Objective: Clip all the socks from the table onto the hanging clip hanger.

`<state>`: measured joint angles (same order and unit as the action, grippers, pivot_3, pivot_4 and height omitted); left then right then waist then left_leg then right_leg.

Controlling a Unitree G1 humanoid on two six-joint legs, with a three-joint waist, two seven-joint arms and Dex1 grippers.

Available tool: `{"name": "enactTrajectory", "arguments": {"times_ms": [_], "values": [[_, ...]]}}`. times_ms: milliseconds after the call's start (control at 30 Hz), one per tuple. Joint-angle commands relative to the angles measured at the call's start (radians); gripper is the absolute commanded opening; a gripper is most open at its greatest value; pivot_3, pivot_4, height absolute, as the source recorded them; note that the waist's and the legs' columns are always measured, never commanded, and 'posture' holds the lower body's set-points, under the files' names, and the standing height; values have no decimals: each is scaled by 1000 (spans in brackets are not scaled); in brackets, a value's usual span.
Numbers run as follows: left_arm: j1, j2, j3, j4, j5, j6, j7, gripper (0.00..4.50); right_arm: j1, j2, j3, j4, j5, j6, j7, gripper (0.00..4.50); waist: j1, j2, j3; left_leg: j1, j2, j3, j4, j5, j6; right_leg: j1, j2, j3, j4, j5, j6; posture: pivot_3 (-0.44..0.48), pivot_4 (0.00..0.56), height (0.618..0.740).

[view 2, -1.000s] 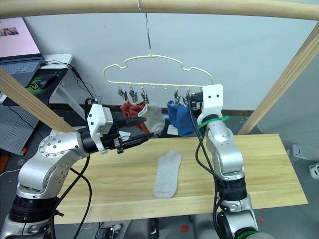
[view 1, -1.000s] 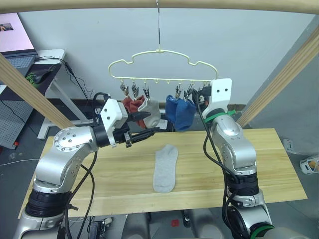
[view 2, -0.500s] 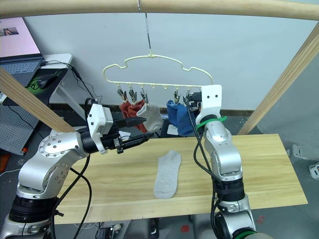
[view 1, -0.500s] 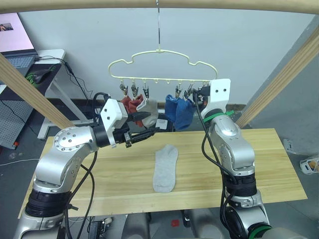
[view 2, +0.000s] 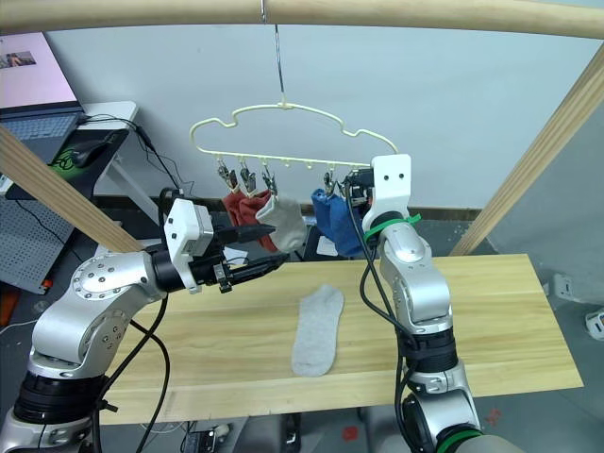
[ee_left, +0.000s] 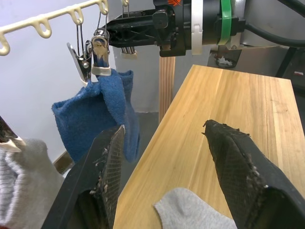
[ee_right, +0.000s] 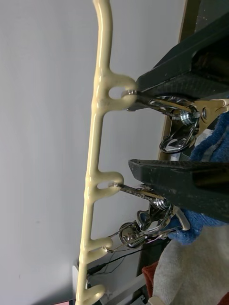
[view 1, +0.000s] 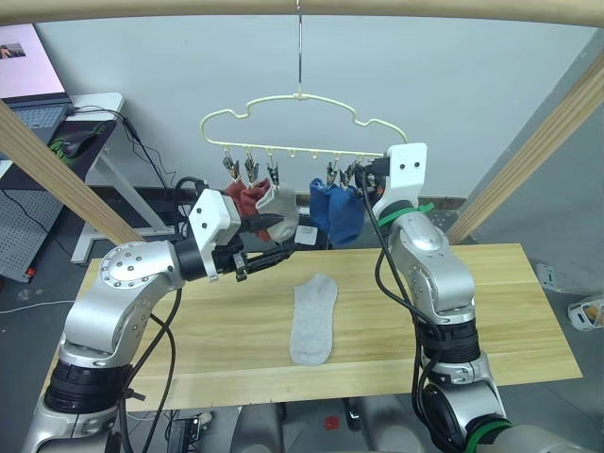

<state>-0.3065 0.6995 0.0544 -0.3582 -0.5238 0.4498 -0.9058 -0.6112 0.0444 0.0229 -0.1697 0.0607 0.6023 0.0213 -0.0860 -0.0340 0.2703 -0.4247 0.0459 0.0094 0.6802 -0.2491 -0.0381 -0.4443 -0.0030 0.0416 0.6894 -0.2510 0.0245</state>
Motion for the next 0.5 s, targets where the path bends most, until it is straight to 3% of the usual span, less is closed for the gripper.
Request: {"name": "enactTrajectory", "arguments": {"times_ms": [33,133,367,500], "values": [[6,9,22,-48,-4,-13,2,2903,-20,1,-1,-23,7,-30,1,1656,0,0,0,0,0,0,0,0,0,0,0,0,0,0,0,-85,202,738],[6,9,21,-49,-4,-13,3,2903,-19,0,0,-23,4,-34,0,1656,0,0,0,0,0,0,0,0,0,0,0,0,0,0,0,-86,203,738],[5,6,22,-48,-6,-11,3,2903,-20,-8,-1,-24,-2,-40,-5,37,0,0,0,0,0,0,0,0,0,0,0,0,0,0,0,-90,203,738],[5,3,25,-49,-14,-2,8,2903,-21,-13,-2,-27,-3,-39,-6,14,0,0,0,0,0,0,0,0,0,0,0,0,0,0,0,-93,205,738]]}}
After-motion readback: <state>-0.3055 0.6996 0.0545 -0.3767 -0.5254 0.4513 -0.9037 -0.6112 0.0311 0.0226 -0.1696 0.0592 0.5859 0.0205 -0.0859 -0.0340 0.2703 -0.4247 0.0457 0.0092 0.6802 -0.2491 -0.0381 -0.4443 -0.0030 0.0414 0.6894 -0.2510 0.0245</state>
